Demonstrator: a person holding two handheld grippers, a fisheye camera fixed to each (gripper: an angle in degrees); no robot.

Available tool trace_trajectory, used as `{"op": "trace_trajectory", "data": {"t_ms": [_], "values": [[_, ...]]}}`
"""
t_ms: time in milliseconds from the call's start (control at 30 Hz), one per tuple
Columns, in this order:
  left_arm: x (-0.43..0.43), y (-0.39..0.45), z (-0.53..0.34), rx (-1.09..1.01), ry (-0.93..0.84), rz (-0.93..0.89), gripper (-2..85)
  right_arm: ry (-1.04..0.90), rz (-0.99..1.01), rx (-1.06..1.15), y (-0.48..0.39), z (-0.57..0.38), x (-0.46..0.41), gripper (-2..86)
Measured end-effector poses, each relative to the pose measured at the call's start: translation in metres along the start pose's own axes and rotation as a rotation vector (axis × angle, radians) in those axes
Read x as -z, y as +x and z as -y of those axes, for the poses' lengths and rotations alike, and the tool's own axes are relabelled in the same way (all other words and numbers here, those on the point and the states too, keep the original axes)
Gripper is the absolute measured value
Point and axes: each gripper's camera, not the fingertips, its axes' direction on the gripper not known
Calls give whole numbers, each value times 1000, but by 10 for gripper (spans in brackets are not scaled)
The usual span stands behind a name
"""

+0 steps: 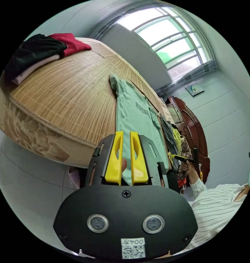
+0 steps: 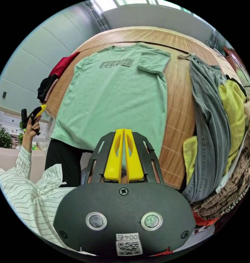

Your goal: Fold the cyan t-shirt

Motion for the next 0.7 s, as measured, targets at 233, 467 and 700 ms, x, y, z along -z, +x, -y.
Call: {"op": "trace_trajectory", "data": {"t_ms": [233, 467, 700], "values": [[-101, 41, 49, -113, 45, 82, 17, 202, -37, 384, -214, 177, -50, 0], [-131, 27, 60, -5, -53, 86, 4, 200, -143, 801, -417, 308, -130, 55], [-137, 29, 76, -11, -65, 79, 1, -13, -461, 966, -516, 379, -232, 70]]}}
